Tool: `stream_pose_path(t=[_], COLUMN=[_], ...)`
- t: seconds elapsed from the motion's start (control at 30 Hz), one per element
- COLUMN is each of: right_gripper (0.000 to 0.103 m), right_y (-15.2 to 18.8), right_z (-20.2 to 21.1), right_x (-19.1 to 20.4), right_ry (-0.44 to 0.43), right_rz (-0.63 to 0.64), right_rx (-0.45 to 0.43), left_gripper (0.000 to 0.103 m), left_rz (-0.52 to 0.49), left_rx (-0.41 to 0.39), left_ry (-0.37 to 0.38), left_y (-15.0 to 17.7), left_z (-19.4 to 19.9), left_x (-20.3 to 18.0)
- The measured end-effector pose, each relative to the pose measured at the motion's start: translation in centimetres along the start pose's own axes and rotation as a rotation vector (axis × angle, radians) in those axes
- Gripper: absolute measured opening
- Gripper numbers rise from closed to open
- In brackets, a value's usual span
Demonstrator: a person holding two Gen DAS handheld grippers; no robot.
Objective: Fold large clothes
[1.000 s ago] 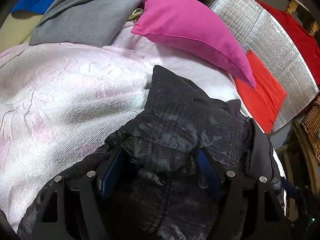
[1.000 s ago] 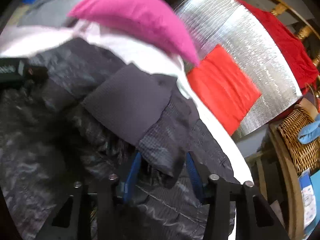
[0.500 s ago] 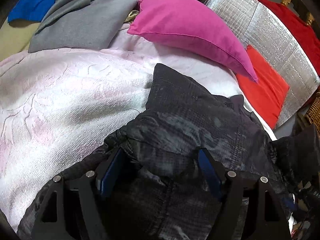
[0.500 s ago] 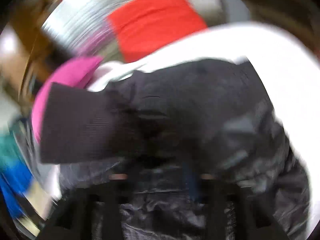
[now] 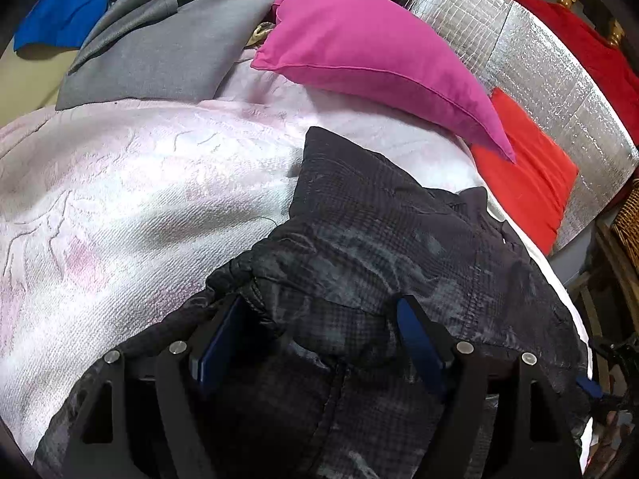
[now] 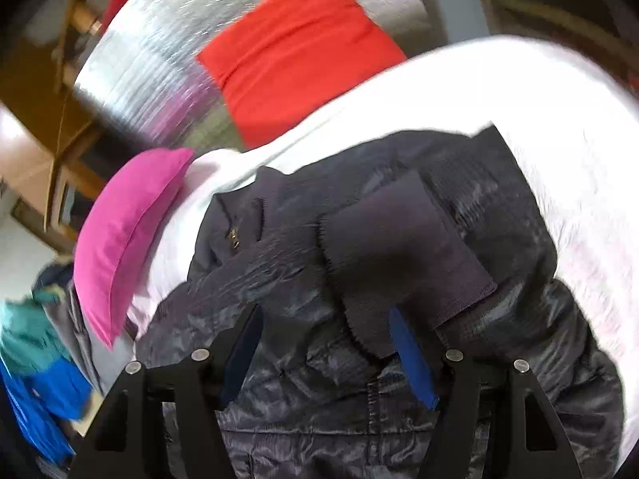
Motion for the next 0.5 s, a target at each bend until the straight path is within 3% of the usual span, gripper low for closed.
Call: stream_pose_path(t=[0.17,0.3,0.37,0.43,0.47,0.5], right_gripper=[0.070,0.070,0.070,0.070,0.067,0.041], right_y=[1.1,2.1,1.8,1.2,0.9,0.6], right_z=[1.7,2.2,1.6,0.7,0.4,-0.2], right_x=[-1.2,-2.8,-3.1,-3.5,-3.8,-3.8], right_ry=[-0.123,-0.159,-0.152,-0.140,-0.136,-0.122], right_rz=[-0.126,-0.250,-0.260,-0.274,-0.288,-0.283], right_rx=[-0.058,-0.062,-0.059,-0.066,-0.071,-0.073], left_gripper=[0.079,0.079,0.079,0.079,0.079,0.079], left_rz=[0.109,0.138,0.159,0.179,0.210,0.240], left_rx=[-0.019,-0.077,-0.049,-0.021,-0.006,0.001], left_ry=[0.041,0.092,0.105,0.064,0.011,-0.022], left_y=[-1.4,-2.2,-1.9,-1.6,-1.5,-1.4], left_z=[2.2,4.9,4.7,3.7,3.0,2.5], left_x=[1.3,1.4,1.5,2.3,3.4,4.4])
Point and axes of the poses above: each gripper's, at about its wrist camera, not at the fingertips, and z roughly against the way its jaws point, x to its left, y to its underside, the point moved 7 cm from there along -z, roughly the way its jaws point, and after that the axes turned 15 degrees about -y, right-handed, at the moved point
